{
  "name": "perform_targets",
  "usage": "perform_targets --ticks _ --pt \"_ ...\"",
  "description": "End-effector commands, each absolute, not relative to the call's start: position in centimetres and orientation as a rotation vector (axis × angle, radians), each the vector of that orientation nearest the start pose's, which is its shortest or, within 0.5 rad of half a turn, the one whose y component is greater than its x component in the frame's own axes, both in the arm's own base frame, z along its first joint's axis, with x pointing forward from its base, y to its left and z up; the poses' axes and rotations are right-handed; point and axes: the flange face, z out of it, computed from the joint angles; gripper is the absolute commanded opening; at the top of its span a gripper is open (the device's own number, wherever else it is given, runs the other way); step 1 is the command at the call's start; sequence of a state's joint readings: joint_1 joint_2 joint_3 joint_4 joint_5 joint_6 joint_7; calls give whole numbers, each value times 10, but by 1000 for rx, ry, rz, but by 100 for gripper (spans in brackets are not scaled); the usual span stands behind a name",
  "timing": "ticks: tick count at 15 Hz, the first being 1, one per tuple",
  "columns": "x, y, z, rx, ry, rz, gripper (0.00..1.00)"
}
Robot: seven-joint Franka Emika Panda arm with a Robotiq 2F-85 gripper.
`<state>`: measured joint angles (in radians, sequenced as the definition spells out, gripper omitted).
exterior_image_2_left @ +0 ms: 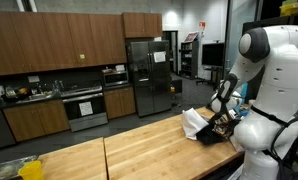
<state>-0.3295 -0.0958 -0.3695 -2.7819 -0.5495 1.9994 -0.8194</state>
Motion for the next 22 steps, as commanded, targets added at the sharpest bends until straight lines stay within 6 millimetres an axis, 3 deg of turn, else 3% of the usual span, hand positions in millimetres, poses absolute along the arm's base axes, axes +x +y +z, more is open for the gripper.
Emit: perform_targets --ticks 1,2,3,5,8,9,12,19,21,22 --pt "214 -215 209 -2655 -743 1061 74" --pt "214 -215 209 -2655 -743 1061 74" --pt "214 -215 209 -2655 -743 1061 93" --pt "217 -214 204 -2689 -668 1145 97" --pt "214 -216 194 -2756 -410 1196 100" --pt "212 -216 191 -2774 -340 1221 75" --pt "204 -215 181 -2792 -119 1279 68" --pt "196 -216 178 -2803 80 1313 12" --pt "195 -218 182 -2810 91 1297 0" --pt "195 -221 185 -2815 90 1286 0"
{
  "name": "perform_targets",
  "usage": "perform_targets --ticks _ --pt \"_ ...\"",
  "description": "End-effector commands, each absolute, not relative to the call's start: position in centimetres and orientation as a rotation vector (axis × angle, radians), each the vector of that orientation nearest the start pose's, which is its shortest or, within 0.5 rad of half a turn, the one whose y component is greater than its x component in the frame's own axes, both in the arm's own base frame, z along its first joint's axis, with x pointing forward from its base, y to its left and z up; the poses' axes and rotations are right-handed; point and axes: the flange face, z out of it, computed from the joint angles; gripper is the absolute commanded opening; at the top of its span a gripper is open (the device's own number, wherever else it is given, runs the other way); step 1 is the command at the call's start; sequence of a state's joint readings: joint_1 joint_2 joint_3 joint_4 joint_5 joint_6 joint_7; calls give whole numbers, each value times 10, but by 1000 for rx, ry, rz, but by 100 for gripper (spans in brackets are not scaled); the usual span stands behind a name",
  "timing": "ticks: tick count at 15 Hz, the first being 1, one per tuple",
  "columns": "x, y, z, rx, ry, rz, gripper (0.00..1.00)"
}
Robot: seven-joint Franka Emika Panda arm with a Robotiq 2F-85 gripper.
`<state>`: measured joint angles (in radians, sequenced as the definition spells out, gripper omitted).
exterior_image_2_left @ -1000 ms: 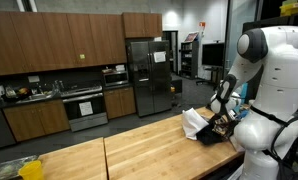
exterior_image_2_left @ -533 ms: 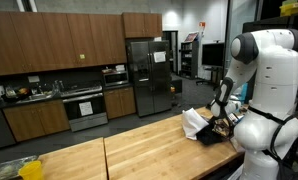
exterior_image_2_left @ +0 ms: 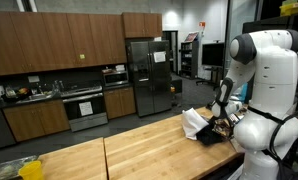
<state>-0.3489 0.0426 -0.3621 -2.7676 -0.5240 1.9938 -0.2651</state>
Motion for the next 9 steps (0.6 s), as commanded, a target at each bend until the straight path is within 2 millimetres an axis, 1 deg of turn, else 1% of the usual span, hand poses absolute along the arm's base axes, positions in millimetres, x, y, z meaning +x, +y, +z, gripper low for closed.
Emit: perform_targets --ticks 1,3,5,7,9 --pt "193 -224 188 -2825 92 1276 0" --pt "192 -231 197 -2844 104 1250 1" --pt "189 -240 213 -2879 127 1237 1" --pt "184 -250 237 -2925 134 1251 1" --pt "178 -264 270 -2966 127 1278 1"
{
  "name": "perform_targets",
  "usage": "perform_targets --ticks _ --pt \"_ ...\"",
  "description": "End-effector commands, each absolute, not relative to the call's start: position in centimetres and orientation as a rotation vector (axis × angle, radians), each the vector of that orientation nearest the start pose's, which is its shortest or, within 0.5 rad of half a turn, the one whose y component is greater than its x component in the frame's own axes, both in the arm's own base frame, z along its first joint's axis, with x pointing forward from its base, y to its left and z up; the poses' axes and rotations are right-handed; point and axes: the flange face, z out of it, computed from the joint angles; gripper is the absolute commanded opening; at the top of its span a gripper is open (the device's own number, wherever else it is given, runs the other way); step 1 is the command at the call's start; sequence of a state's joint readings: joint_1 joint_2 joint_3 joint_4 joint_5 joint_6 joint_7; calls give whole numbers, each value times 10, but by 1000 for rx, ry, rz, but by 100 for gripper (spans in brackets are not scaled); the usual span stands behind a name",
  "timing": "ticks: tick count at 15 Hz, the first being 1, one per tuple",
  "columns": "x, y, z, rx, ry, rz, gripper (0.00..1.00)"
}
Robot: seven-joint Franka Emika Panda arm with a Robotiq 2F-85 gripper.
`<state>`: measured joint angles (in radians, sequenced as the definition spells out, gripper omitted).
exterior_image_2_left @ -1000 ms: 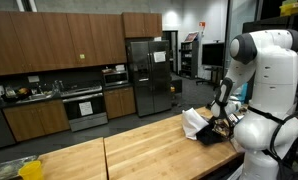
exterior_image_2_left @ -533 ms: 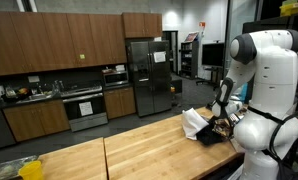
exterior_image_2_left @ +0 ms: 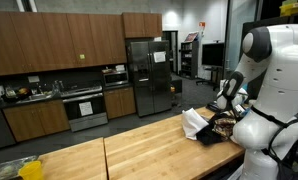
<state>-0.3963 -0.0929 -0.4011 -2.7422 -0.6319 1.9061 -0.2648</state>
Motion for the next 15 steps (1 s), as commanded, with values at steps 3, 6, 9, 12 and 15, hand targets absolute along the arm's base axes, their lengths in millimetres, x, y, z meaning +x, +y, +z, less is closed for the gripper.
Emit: perform_targets --ticks 3,6,9,12,15 --pt "170 -279 328 -3063 188 1323 1" --pt "170 -278 393 -3228 243 1324 1" --pt "186 -270 452 -3407 163 1250 1" --pt "221 -267 495 -3553 -83 1108 1" --pt "269 -258 525 -3645 -372 978 1"
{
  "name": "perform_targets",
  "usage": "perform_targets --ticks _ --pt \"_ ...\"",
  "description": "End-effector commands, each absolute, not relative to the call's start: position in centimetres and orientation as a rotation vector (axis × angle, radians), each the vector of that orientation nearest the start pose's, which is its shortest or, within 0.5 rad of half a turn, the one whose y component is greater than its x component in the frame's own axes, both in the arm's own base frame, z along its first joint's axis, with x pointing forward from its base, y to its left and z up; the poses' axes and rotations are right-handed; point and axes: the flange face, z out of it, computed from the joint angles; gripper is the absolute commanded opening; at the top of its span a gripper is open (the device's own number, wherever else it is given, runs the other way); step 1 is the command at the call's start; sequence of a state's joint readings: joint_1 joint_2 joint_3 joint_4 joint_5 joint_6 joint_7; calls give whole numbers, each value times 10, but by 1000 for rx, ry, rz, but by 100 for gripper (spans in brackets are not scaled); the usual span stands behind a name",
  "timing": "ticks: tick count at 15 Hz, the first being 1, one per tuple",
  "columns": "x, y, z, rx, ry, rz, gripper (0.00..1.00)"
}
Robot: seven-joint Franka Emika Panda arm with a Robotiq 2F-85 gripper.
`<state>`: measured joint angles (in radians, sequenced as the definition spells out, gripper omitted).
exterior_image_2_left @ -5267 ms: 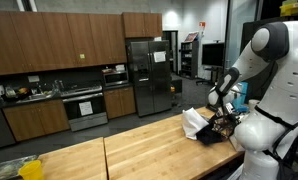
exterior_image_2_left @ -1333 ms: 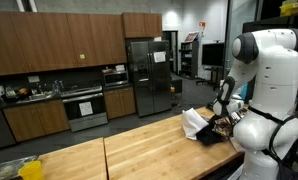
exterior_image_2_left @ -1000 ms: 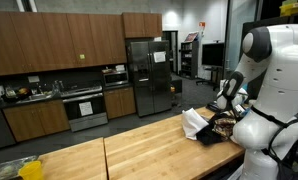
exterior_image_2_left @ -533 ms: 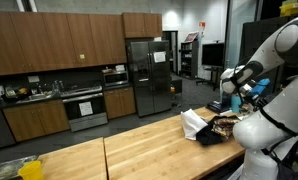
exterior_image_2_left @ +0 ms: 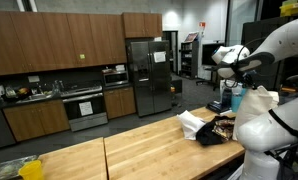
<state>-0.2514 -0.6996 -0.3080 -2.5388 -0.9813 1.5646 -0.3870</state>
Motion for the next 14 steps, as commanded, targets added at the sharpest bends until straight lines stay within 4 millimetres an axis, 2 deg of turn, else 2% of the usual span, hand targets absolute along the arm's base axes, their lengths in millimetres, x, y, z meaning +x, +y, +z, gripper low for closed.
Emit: perform_targets --ticks 1,4,8,10,14 --pt "285 -255 532 2379 306 -592 1" --pt "338 -248 544 2340 506 -424 1" --pt "403 -225 538 2289 790 -241 1" --pt "420 -208 525 2273 939 -192 1" --pt "428 -181 487 2364 1189 -91 1"
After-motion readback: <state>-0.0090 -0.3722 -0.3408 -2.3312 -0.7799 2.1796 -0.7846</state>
